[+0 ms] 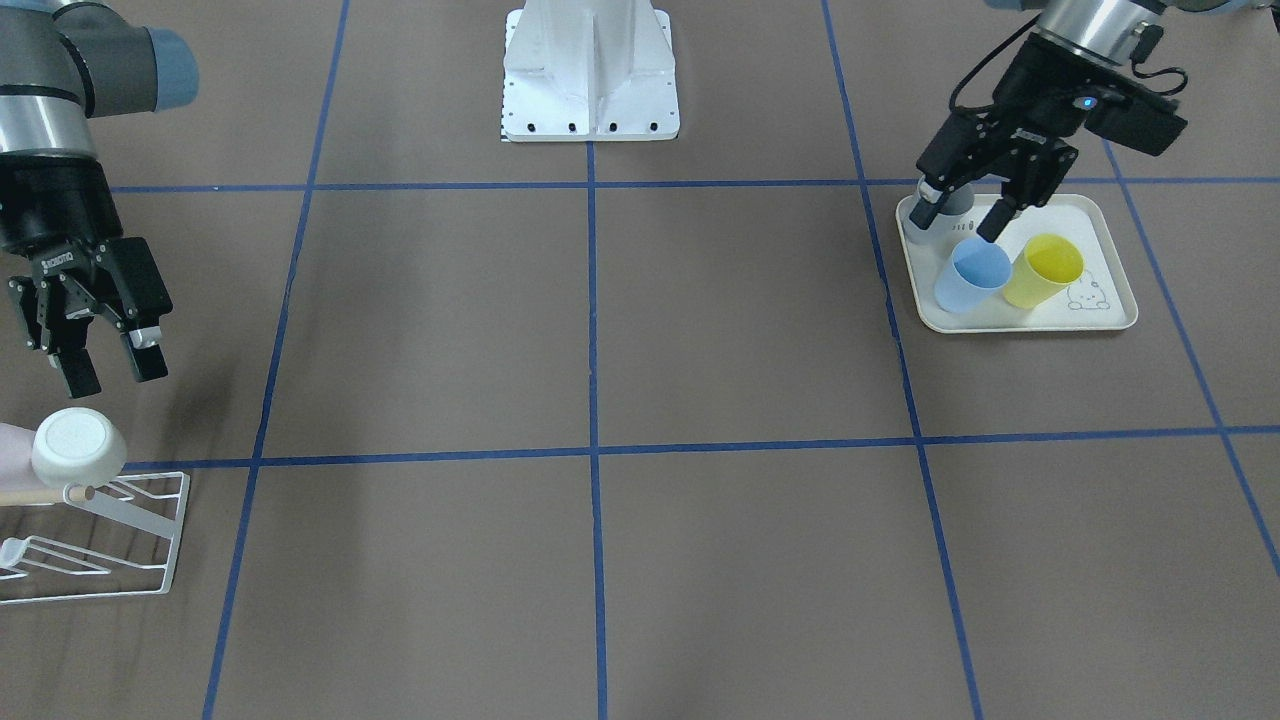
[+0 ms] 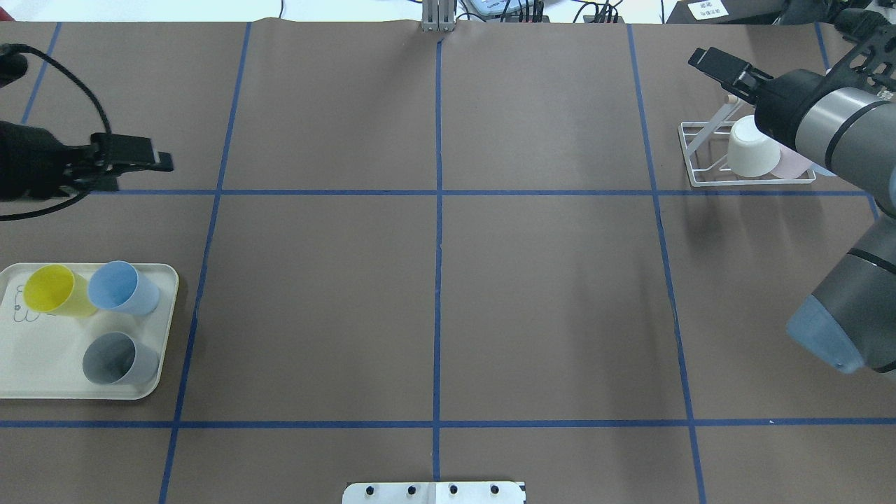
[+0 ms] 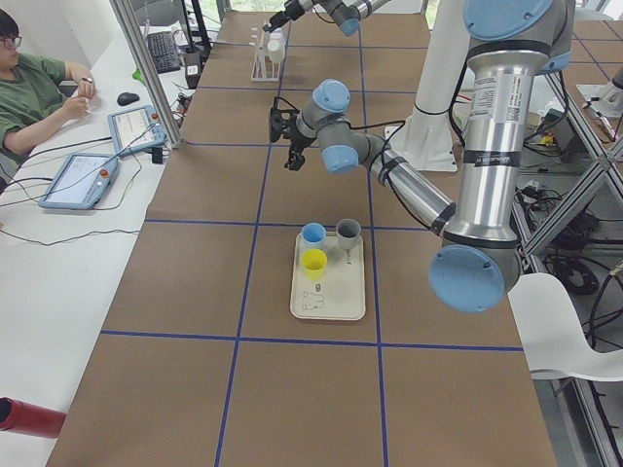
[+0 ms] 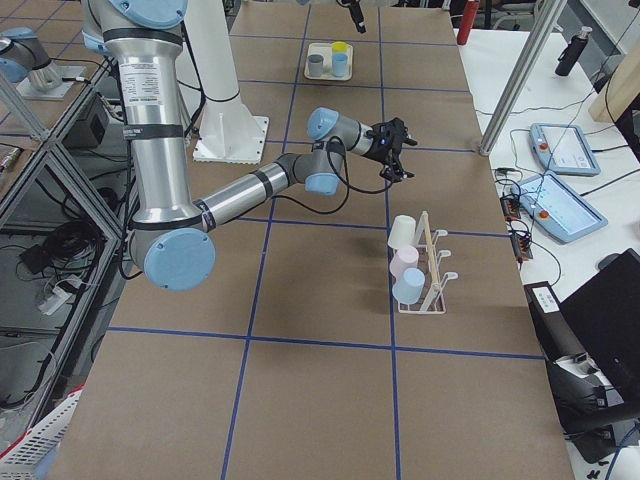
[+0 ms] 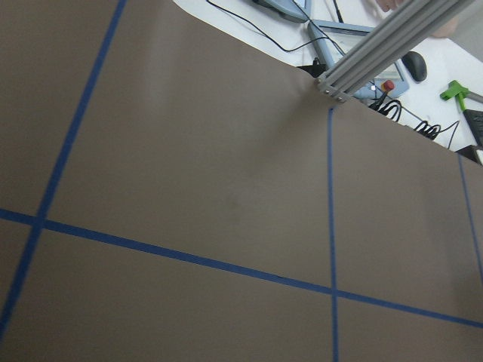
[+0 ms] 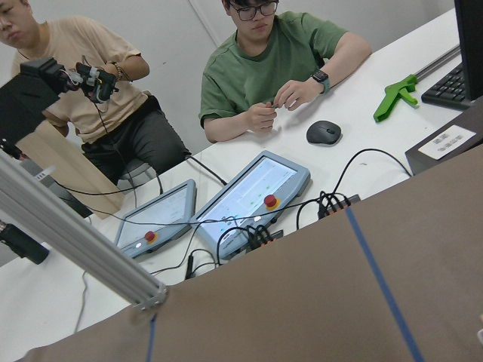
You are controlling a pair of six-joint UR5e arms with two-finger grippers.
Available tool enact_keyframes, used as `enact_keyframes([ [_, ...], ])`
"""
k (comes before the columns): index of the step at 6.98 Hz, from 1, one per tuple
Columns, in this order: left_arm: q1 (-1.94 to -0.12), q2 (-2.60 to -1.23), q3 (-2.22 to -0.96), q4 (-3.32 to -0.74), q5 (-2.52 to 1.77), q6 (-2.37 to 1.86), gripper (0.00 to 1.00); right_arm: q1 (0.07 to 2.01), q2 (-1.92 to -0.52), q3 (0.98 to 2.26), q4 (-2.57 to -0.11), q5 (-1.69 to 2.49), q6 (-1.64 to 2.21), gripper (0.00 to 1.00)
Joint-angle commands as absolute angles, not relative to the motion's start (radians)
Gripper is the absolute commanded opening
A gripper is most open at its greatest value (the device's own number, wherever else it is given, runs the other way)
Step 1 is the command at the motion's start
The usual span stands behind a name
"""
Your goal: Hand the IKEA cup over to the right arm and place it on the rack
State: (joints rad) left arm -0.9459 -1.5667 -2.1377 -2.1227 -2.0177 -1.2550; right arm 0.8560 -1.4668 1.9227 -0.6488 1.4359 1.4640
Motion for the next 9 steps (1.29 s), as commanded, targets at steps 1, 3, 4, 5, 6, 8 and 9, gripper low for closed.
enact_keyframes([
  [1,-1.049,-1.394,-2.129,-2.121,-2.176,-1.067,1.00,0.848,-1.430,1.945,-0.568,1.521,1.665,0.99],
  [3,-1.043,-1.269,-2.114,-2.121,-2.232,-1.048,1.00,0.800,-1.418,1.942,-0.490,1.534,1.779,0.99],
  [4,-1.036,-1.267,-2.073,-2.121,-2.249,-1.043,1.00,0.767,-1.384,1.928,-0.488,1.532,1.789,0.99],
  [5,-1.035,-1.291,-2.003,-2.123,-2.308,-1.001,1.00,0.729,-1.381,1.928,-0.488,1.526,1.795,0.99],
  [6,-1.042,-1.313,-1.935,-2.122,-2.312,-0.897,1.00,0.713,-1.338,1.898,-0.488,1.526,1.796,0.99],
  [8,-1.051,-1.365,-1.846,-2.123,-2.306,-0.861,1.00,0.700,-1.305,1.867,-0.488,1.525,1.796,0.99],
  [9,-1.060,-1.364,-1.818,-2.123,-2.304,-0.820,1.00,0.696,-1.304,1.867,-0.488,1.525,1.796,0.99],
])
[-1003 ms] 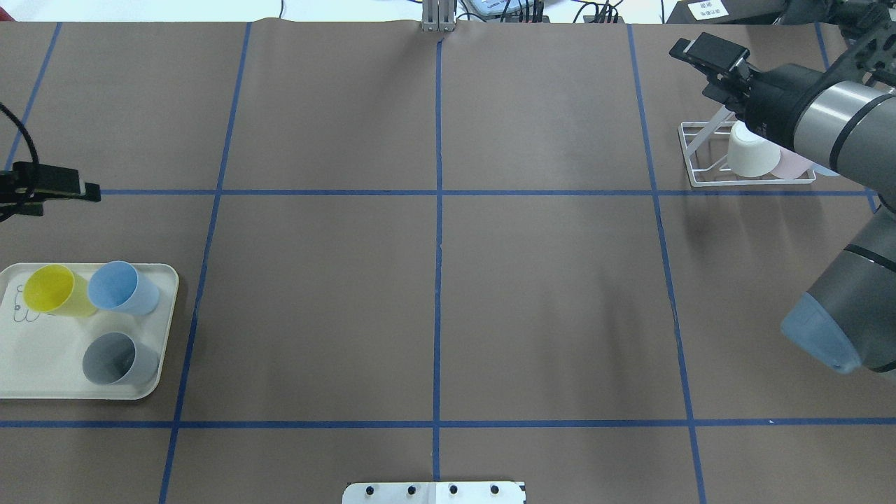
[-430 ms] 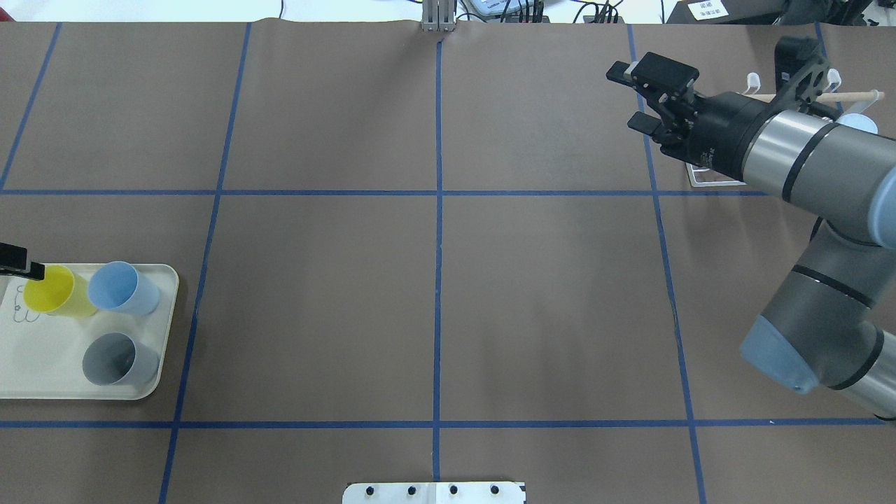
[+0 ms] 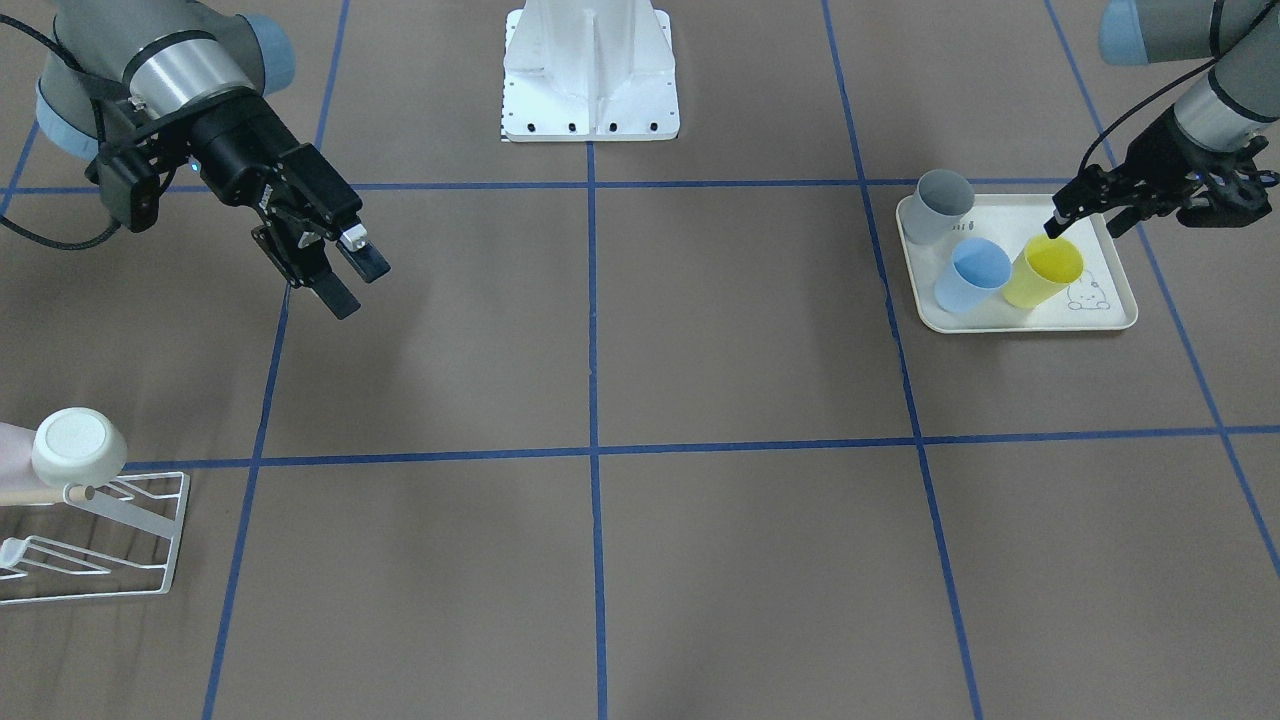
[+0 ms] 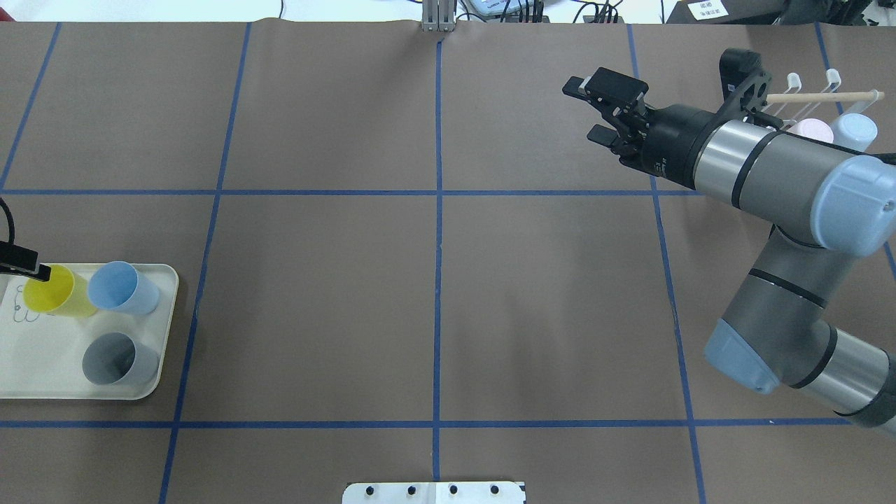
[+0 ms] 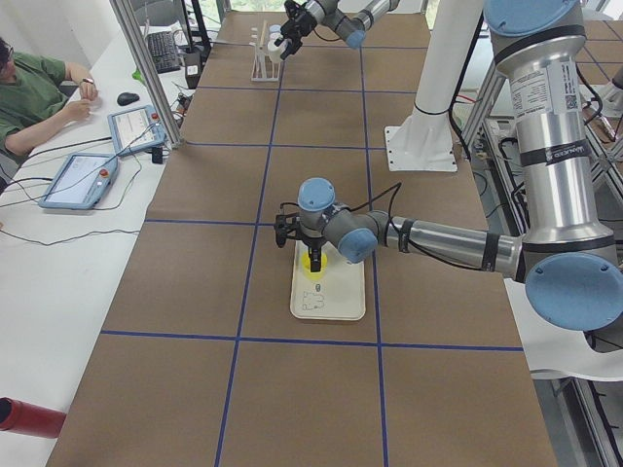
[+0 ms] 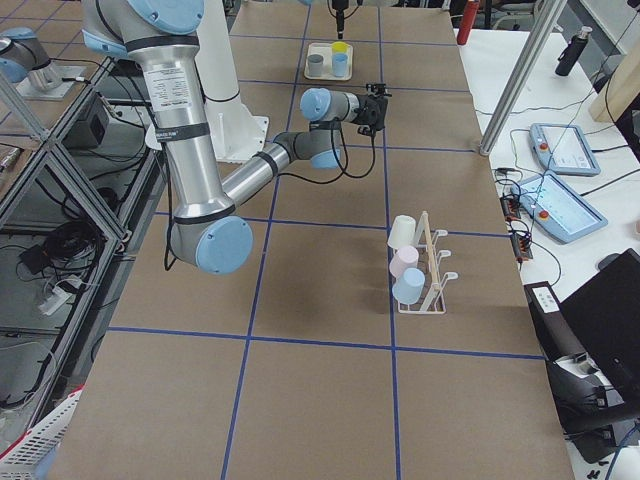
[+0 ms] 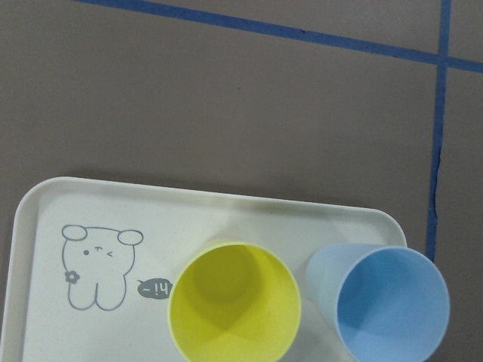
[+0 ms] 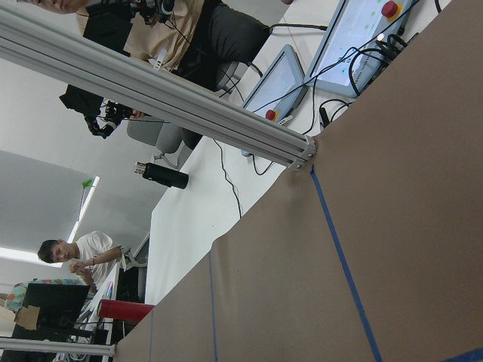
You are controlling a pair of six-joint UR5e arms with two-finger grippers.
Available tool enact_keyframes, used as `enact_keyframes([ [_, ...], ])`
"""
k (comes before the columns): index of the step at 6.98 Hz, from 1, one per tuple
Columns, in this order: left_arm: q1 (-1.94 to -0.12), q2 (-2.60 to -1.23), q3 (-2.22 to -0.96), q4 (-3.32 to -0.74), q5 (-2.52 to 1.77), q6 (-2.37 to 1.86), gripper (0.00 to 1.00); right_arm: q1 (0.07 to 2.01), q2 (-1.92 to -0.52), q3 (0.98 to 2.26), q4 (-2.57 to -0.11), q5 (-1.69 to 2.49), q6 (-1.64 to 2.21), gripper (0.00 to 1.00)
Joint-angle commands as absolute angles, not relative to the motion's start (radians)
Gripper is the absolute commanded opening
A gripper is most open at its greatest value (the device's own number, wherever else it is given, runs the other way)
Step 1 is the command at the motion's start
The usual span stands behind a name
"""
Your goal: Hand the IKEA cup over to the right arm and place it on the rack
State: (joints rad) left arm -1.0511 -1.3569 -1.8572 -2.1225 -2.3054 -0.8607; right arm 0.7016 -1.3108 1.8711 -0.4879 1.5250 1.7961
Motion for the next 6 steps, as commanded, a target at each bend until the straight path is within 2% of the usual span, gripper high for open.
enact_keyframes([
  [1,-1.063,-1.365,-1.789,-2.123,-2.301,-0.804,1.00,0.696,-1.304,1.865,-0.488,1.525,1.796,0.99],
  [5,-1.062,-1.382,-1.753,-2.129,-2.270,-0.802,0.99,0.696,-1.302,1.862,-0.488,1.525,1.792,0.99],
  [6,-1.060,-1.387,-1.750,-2.129,-2.269,-0.802,0.95,0.698,-1.302,1.862,-0.488,1.525,1.792,0.99],
])
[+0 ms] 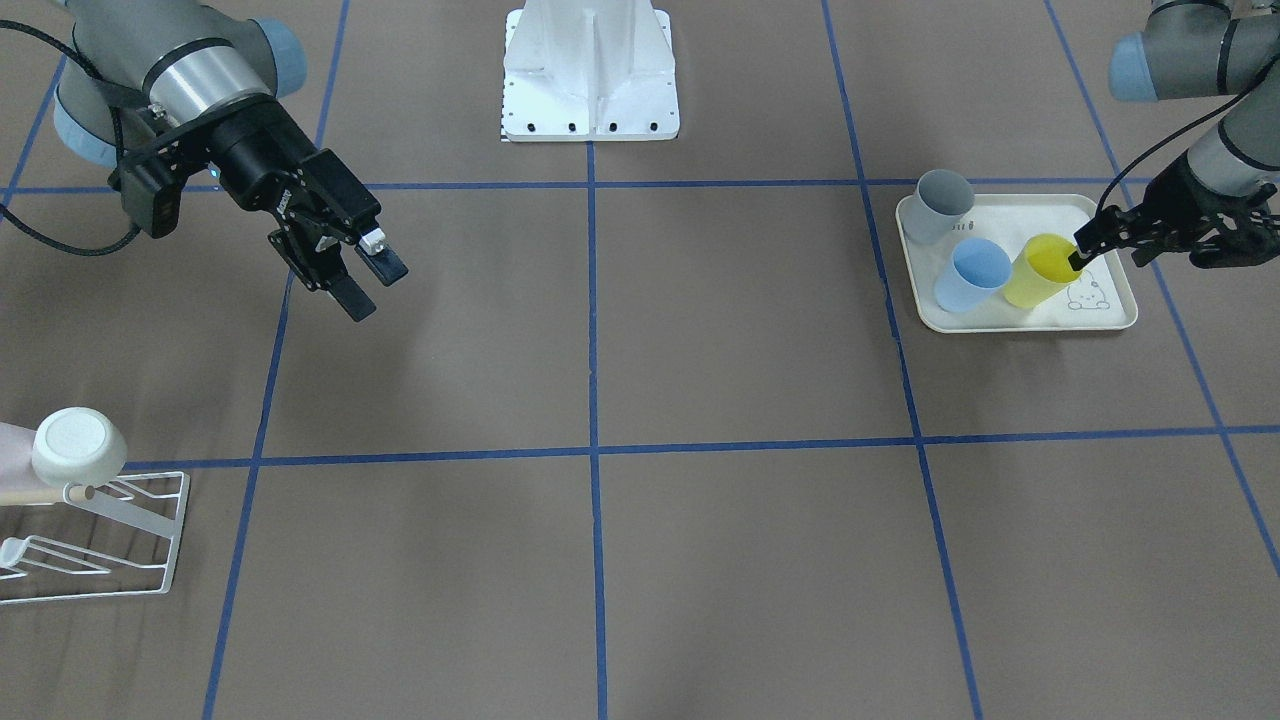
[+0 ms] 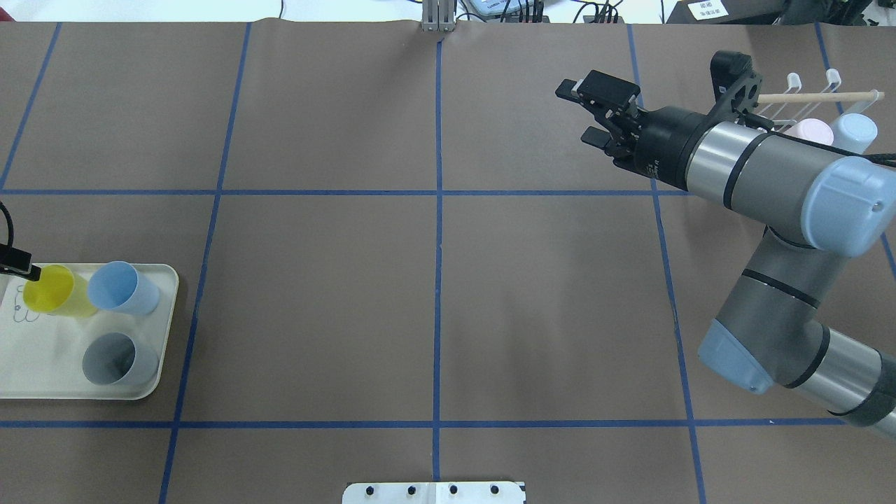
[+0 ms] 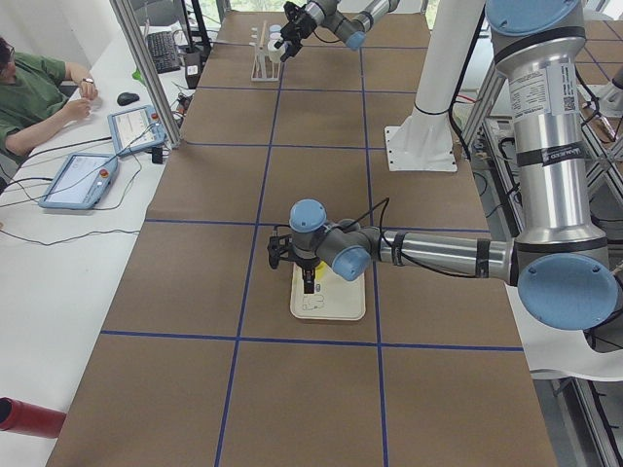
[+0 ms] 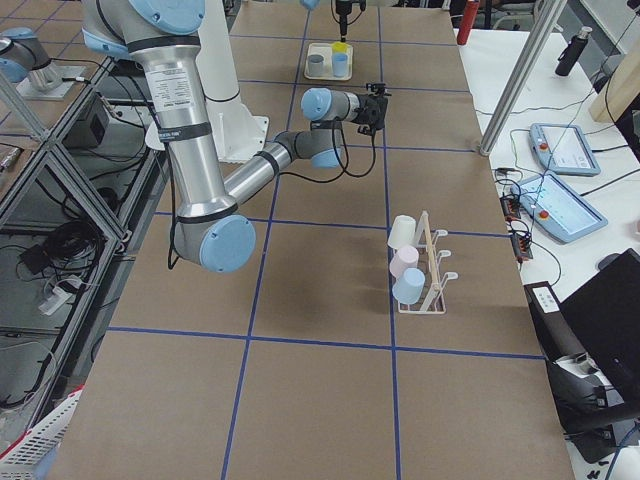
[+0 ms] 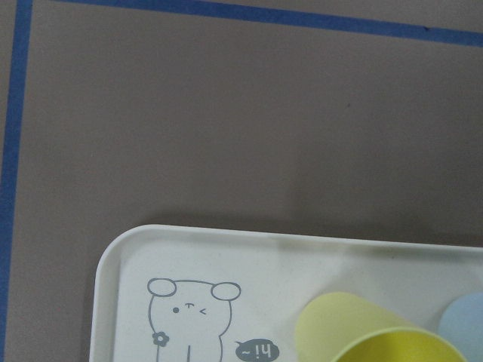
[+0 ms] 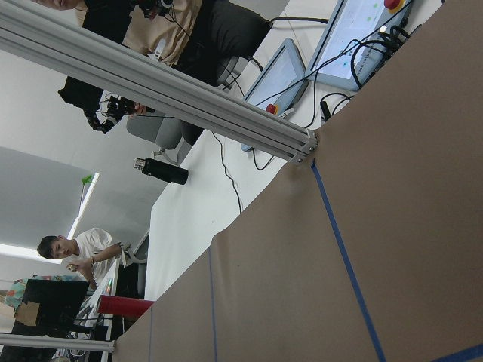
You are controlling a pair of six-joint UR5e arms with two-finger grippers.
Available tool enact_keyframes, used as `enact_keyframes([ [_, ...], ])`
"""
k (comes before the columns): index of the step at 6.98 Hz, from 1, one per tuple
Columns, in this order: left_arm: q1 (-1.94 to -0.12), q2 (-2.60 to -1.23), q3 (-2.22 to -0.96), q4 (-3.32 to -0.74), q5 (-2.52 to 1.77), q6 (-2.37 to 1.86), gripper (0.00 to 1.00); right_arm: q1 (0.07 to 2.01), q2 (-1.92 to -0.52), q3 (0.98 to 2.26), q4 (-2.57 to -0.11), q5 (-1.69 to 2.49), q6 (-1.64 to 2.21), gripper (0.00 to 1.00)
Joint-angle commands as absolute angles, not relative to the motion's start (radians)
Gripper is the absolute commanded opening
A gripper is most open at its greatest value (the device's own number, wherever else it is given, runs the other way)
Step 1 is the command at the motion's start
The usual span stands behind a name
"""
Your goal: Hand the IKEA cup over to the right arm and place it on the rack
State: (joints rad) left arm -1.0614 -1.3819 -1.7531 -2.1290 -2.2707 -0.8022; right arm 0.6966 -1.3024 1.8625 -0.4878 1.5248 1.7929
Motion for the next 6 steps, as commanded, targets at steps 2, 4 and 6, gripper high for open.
enact_keyframes([
  [2,-1.051,-1.385,-1.752,-2.129,-2.270,-0.804,0.94,0.698,-1.304,1.861,-0.488,1.525,1.787,0.99],
  [4,-1.042,-1.385,-1.753,-2.131,-2.272,-0.804,0.94,0.698,-1.304,1.858,-0.488,1.525,1.786,0.99],
  [6,-1.005,-1.384,-1.747,-2.131,-2.272,-0.805,0.93,0.698,-1.304,1.853,-0.488,1.526,1.786,0.99],
])
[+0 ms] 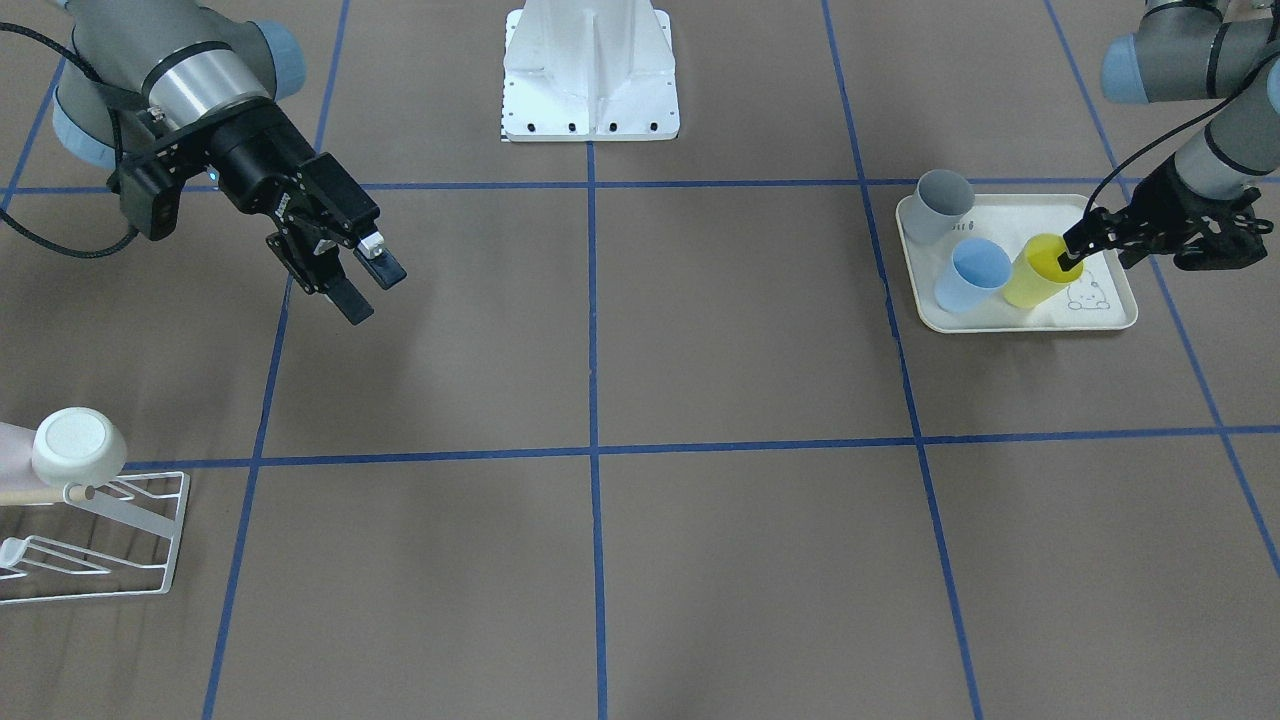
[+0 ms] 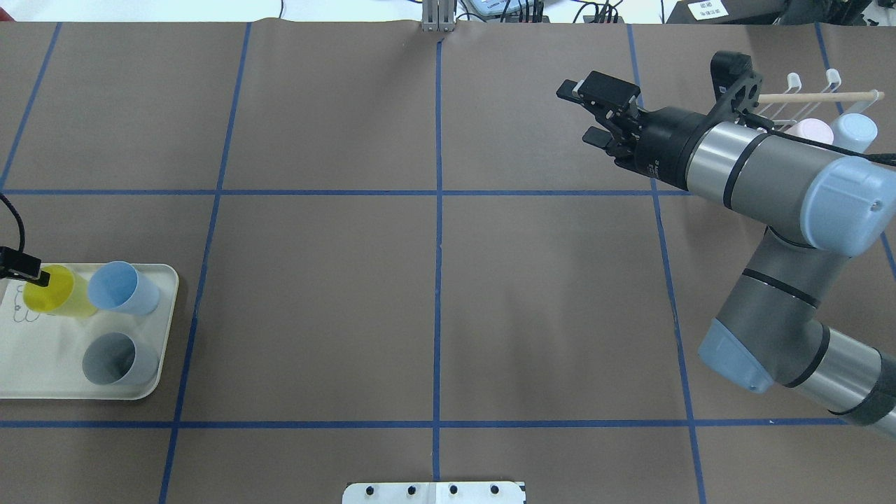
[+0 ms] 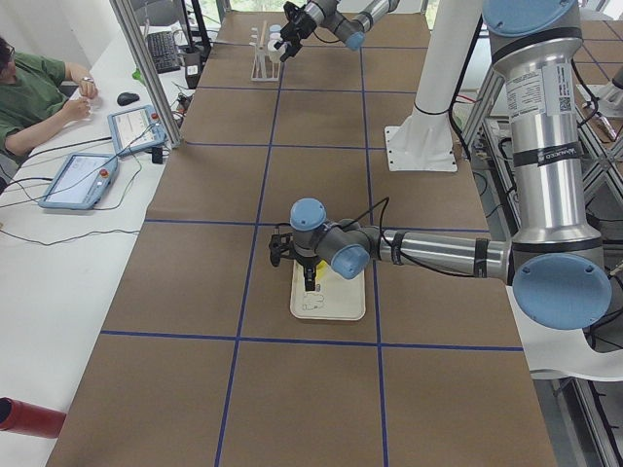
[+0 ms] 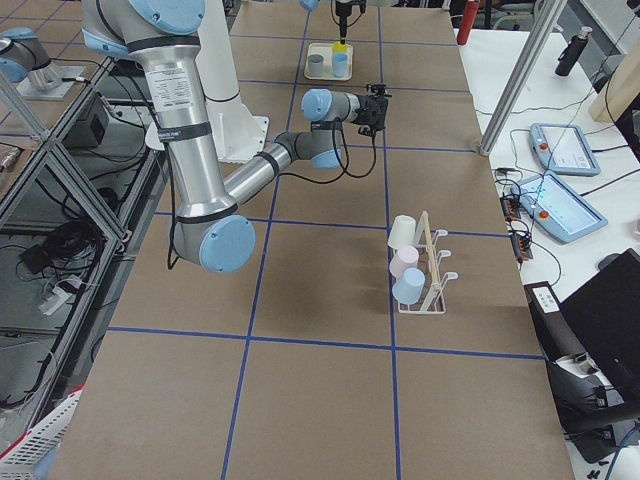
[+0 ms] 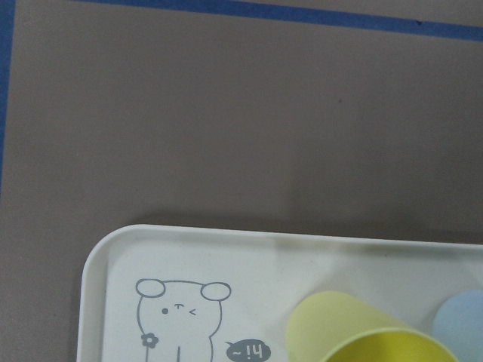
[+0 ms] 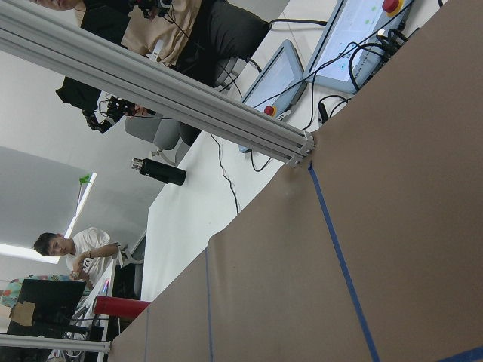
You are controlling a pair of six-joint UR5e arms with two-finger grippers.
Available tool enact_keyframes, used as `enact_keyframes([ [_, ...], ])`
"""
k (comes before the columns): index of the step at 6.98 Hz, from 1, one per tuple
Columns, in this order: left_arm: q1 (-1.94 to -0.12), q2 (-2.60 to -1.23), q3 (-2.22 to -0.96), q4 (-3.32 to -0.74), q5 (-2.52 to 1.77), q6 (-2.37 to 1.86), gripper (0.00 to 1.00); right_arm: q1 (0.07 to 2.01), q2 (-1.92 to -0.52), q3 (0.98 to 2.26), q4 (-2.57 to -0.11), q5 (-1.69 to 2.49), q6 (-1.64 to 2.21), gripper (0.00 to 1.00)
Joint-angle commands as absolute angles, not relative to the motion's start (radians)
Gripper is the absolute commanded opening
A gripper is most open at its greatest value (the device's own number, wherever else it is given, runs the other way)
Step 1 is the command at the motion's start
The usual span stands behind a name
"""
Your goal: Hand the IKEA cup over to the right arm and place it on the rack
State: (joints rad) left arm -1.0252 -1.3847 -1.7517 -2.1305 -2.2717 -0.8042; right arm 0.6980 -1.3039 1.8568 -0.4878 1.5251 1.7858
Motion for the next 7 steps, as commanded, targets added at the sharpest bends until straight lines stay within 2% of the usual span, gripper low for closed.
enact_keyframes([
  [1,-0.996,-1.384,-1.746,-2.131,-2.272,-0.808,0.83,0.698,-1.304,1.850,-0.488,1.526,1.784,0.99],
  [3,-0.994,-1.384,-1.746,-2.131,-2.272,-0.815,0.13,0.698,-1.304,1.850,-0.488,1.526,1.784,0.99],
  [4,-0.994,-1.385,-1.749,-2.131,-2.273,-0.816,0.00,0.698,-1.305,1.850,-0.488,1.526,1.784,0.99],
  [7,-1.029,-1.375,-1.752,-2.122,-2.299,-0.815,0.00,0.698,-1.305,1.836,-0.488,1.526,1.781,0.99],
])
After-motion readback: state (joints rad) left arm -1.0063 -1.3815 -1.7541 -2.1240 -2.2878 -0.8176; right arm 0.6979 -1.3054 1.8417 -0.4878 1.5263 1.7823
